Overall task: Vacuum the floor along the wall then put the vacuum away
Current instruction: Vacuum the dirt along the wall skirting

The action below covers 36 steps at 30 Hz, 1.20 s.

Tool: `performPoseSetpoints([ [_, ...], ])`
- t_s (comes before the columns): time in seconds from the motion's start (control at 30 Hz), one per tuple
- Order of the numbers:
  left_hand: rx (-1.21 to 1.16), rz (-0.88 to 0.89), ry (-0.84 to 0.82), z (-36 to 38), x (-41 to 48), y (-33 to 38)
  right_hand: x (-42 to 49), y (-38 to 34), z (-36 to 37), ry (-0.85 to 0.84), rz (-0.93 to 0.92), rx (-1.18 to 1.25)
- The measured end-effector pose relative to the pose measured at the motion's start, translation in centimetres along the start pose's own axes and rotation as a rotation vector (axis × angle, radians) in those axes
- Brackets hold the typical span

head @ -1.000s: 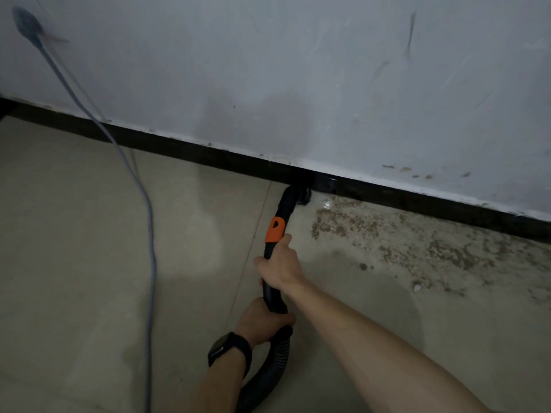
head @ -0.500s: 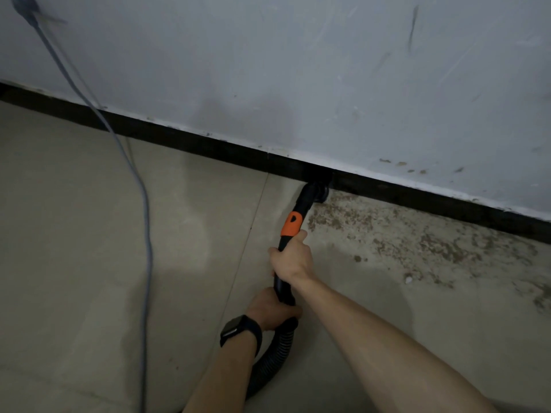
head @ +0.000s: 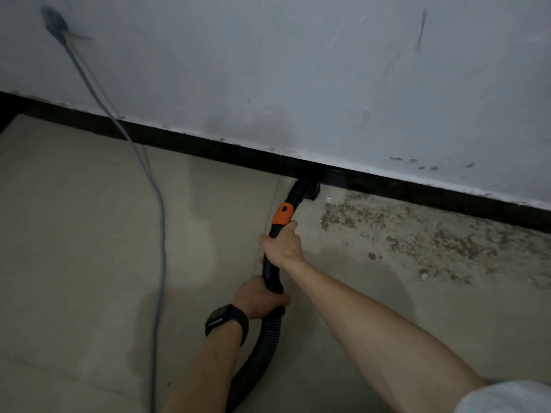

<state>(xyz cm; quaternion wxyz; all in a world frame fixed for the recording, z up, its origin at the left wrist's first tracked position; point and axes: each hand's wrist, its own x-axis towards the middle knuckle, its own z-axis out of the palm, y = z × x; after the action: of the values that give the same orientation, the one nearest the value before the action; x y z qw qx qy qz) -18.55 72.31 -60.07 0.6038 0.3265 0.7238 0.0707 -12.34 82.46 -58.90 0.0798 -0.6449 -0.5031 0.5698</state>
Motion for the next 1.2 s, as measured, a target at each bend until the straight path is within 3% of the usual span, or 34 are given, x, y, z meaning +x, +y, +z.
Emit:
performPoseSetpoints([
  [0.17, -0.056, -0.045, -0.051, -2.2, -1.3, -0.6, -1.0, -0.7, 1.9, 0.008, 0.008, -0.066],
  [0.4, 0.116, -0.057, -0.127, -4.4, -3.6, -2.1, -3.7, 0.3, 3.6, 0.035, 0.037, 0.25],
  [0.63, 0.243, -0.079, -0.194, -5.0, -6.0, -7.4, -7.5, 3.3, 8.4, 0.05, 0.025, 0.306],
  [0.87, 0.3, -0.04, -0.244, -2.4, -5.3, -7.2, -8.6, 5.3, 6.5, 0.125, 0.071, 0.308],
  [1.2, 0.369, -0.031, -0.323, -0.5, -3.9, -4.6, -7.8, 6.6, 2.3, 0.074, 0.04, 0.334],
])
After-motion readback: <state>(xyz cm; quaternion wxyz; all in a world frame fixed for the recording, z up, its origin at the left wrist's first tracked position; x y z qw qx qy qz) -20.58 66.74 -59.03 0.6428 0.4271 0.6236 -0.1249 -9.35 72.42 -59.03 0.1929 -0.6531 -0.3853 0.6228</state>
